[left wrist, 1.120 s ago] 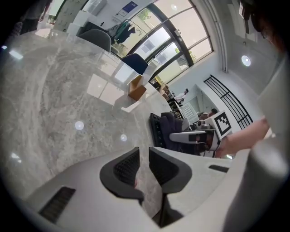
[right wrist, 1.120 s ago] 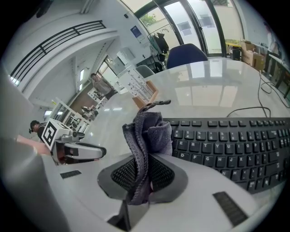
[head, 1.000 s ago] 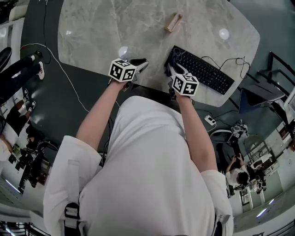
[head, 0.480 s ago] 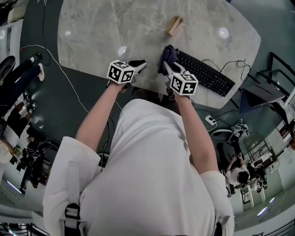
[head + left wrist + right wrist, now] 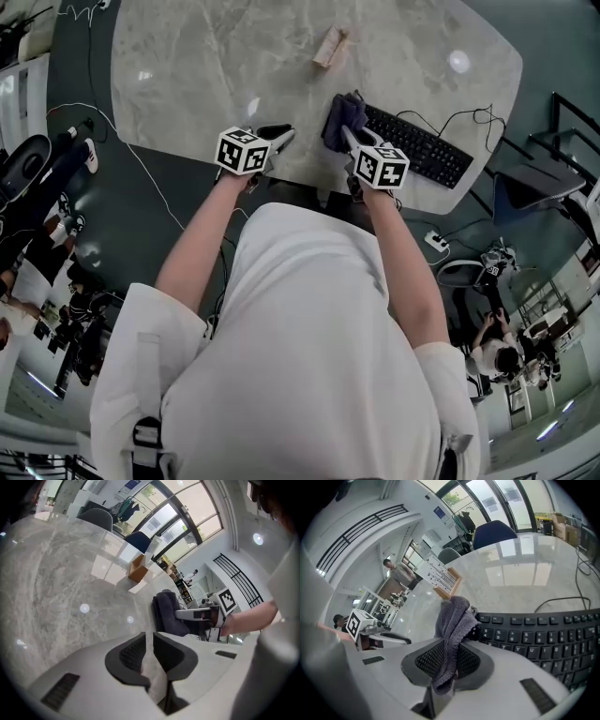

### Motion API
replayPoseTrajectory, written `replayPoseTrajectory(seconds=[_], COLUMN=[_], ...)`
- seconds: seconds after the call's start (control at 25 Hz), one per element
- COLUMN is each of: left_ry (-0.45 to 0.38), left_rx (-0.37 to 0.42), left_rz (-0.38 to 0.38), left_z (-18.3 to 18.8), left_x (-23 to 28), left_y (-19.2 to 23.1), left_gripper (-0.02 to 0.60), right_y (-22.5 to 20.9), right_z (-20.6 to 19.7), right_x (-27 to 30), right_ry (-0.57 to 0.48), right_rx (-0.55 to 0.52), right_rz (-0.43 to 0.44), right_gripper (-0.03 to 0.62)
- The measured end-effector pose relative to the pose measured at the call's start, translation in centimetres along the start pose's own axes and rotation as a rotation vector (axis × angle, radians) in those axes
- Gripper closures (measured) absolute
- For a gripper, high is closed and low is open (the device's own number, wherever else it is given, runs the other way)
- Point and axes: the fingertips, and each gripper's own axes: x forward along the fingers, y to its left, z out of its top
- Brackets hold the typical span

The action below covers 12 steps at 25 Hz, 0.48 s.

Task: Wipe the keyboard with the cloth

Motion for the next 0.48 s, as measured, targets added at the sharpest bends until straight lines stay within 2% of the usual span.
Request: replayPoseTrajectory(seconds=[0.48], left_ry=[0.019], left_rx=[-0.018], left_rz=[0.004], left_z=[-0.7], left_x=[3.8], left_y=[-4.4], left_gripper=[0.526], right_y=[-5.4], right_z=[-1.2], right_x=[-4.4], right_ry=[-0.028], right_rx=[0.053], right_rz=[-0.029], right_gripper=[0.530])
